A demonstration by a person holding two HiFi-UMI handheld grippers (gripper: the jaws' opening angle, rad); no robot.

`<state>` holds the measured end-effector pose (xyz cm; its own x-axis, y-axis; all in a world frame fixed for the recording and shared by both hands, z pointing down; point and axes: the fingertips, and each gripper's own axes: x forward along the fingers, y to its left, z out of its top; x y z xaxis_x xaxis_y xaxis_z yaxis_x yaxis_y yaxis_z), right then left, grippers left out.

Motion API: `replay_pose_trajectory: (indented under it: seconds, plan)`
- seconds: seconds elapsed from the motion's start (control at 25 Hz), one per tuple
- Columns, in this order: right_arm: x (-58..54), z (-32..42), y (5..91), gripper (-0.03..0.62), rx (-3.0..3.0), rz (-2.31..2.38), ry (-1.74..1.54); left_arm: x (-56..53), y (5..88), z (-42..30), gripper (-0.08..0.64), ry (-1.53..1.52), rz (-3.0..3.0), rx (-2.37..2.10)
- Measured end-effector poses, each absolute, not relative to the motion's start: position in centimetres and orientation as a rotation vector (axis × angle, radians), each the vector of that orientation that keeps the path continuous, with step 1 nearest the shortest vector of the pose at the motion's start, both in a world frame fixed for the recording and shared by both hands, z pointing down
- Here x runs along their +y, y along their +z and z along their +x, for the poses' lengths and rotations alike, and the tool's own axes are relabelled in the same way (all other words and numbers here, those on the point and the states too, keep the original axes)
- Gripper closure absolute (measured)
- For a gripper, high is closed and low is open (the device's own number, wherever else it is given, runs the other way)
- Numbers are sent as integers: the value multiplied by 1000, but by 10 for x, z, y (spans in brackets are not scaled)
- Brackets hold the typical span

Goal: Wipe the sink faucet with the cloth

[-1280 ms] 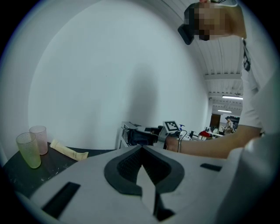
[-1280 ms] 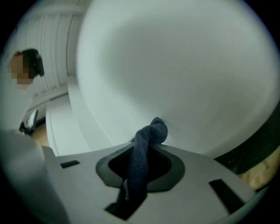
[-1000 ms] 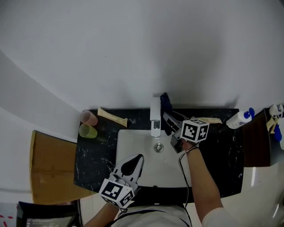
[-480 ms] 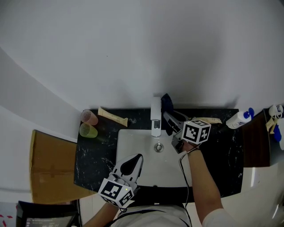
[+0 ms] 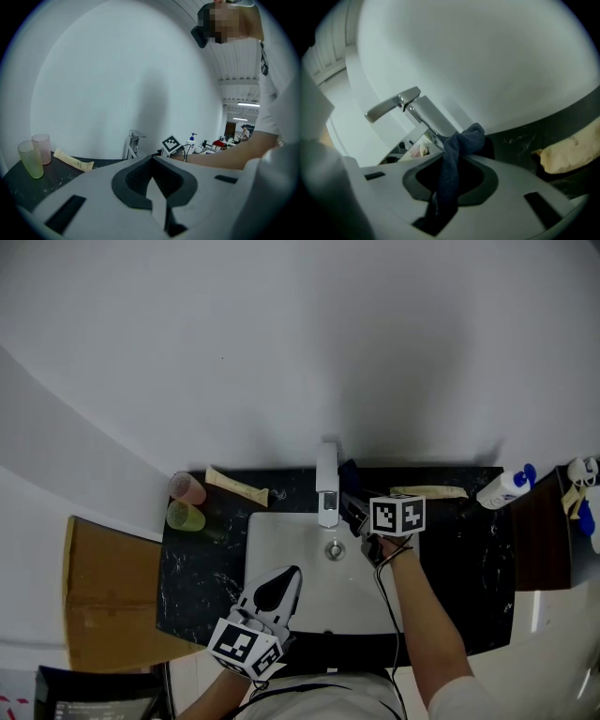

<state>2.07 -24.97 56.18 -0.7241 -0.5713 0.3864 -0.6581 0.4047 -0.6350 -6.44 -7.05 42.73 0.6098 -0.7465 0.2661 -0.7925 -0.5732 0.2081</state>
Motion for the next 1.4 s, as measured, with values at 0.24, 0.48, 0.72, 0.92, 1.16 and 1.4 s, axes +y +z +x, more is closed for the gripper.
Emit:
replay_pose_trajectory:
  seconds: [0.24, 0.48, 0.72, 0.92, 1.16, 1.4]
  plan:
    - [-254, 32, 501, 515, -2838, 1162, 1236, -71, 422, -66, 560, 229, 2518, -1262]
    - [-257, 37, 412, 515, -3173, 991, 1282, -68, 427, -66, 560, 209, 2526, -1252]
    - [-258, 32, 497, 515, -2893, 1061, 1403, -67, 427, -70, 560, 209, 2520, -1261]
    - [-245, 23, 554, 515, -2614, 1139, 1180, -64, 431, -73, 560, 217, 2513, -1260]
    - [-214, 11, 547, 515, -2558, 1107, 640, -62, 428, -76, 560, 195, 2518, -1264]
    - [-182, -12, 545, 515, -2564, 986, 376, -61, 421, -80, 560, 204, 2498, -1279]
